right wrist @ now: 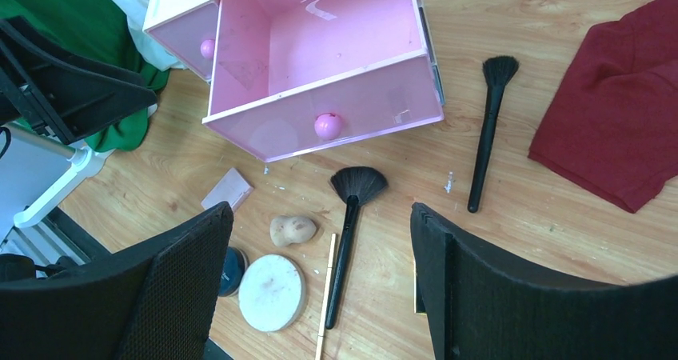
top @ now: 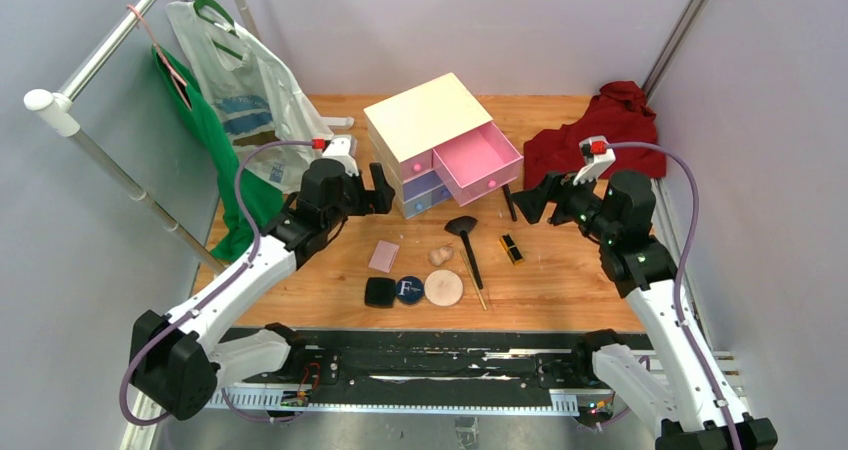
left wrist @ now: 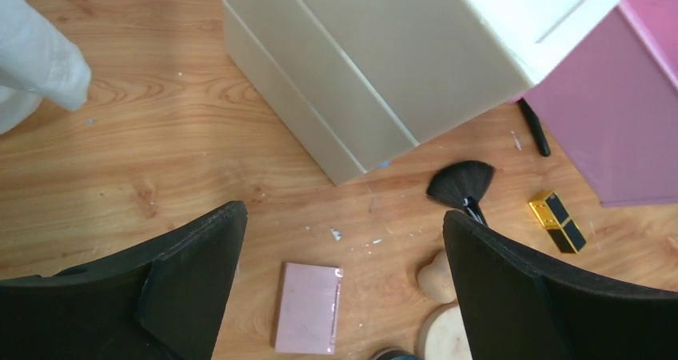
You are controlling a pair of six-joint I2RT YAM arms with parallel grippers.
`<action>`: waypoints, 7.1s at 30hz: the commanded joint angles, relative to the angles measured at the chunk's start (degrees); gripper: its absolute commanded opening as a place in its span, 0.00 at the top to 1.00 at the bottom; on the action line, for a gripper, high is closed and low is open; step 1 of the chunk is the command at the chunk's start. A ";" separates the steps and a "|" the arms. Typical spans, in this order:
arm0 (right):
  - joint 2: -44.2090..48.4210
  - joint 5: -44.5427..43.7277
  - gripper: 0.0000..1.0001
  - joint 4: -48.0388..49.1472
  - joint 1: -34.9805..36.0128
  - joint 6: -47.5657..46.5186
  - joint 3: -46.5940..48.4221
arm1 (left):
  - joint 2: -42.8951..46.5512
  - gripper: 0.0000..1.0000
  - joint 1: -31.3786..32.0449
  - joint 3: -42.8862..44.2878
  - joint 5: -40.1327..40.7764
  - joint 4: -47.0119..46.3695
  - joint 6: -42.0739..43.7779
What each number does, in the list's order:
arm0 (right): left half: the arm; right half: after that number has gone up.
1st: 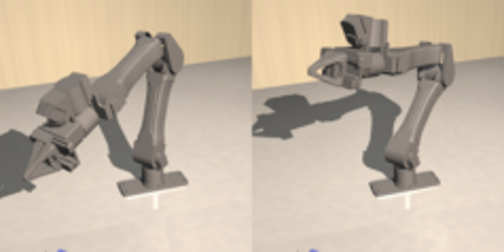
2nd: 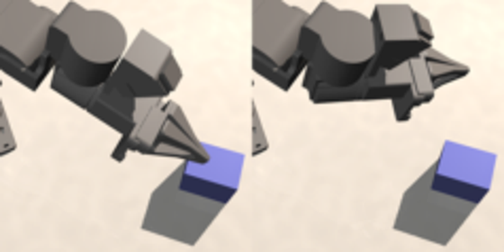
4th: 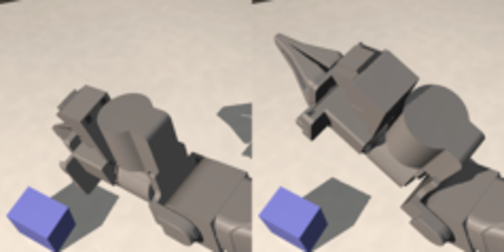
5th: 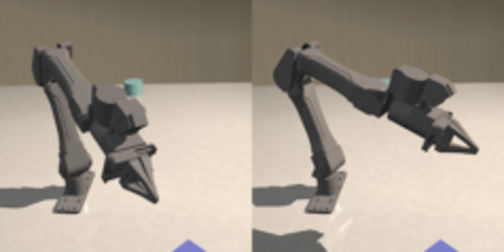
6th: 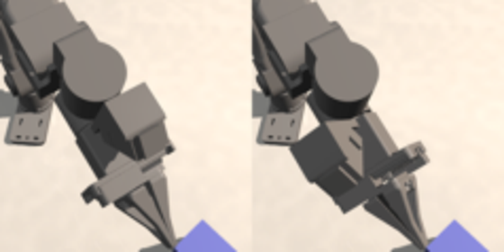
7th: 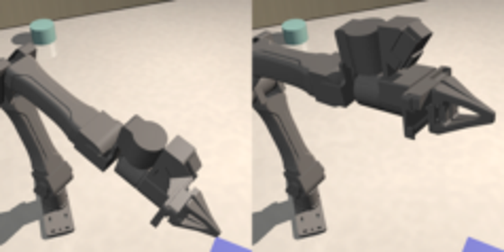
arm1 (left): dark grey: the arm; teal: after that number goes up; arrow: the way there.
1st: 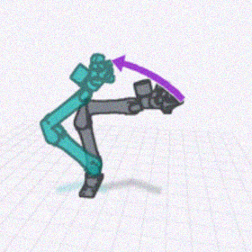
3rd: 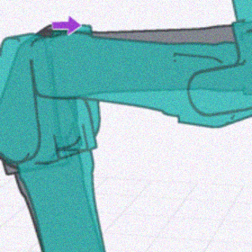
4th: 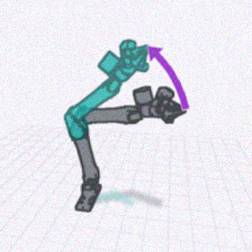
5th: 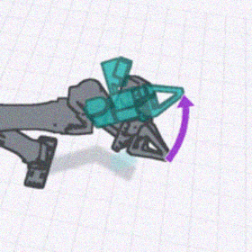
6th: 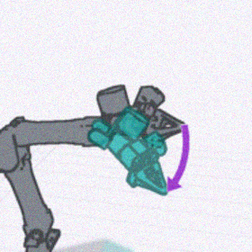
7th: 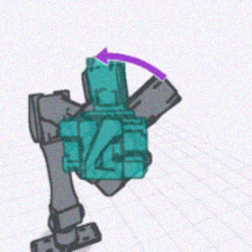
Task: Organize the makeup
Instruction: Open the drawer in the storage box, then move the storage box to the center of the board, then pick up the makeup brush from the center of the board, then place the makeup brush in the drawer.
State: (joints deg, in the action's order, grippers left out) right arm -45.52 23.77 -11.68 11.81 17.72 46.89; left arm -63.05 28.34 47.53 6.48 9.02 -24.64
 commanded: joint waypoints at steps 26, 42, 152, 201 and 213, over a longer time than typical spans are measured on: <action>1.05 -9.27 0.19 -7.97 4.41 -8.76 -3.09 | -25.89 0.02 0.32 12.13 7.04 -9.96 1.61; -7.68 -23.76 0.28 -11.50 22.41 -11.62 -1.97 | -29.49 0.02 1.46 16.05 5.13 -10.61 1.29; -28.84 -54.58 0.99 0.70 5.77 -6.94 10.23 | 4.21 0.02 1.46 -5.67 6.24 -13.92 -0.16; -54.17 -22.10 1.00 6.31 5.82 -5.86 46.98 | 5.92 0.02 1.46 -5.78 4.70 -13.83 -0.41; -52.18 -21.97 0.99 6.58 6.29 -6.39 41.37 | 5.74 0.02 1.46 -5.90 5.11 -13.88 -0.24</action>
State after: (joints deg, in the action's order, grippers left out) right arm -99.22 1.34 -6.11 18.22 11.11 90.19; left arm -57.28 29.45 42.30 11.16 -3.20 -25.15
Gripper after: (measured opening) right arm 0.062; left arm 0.980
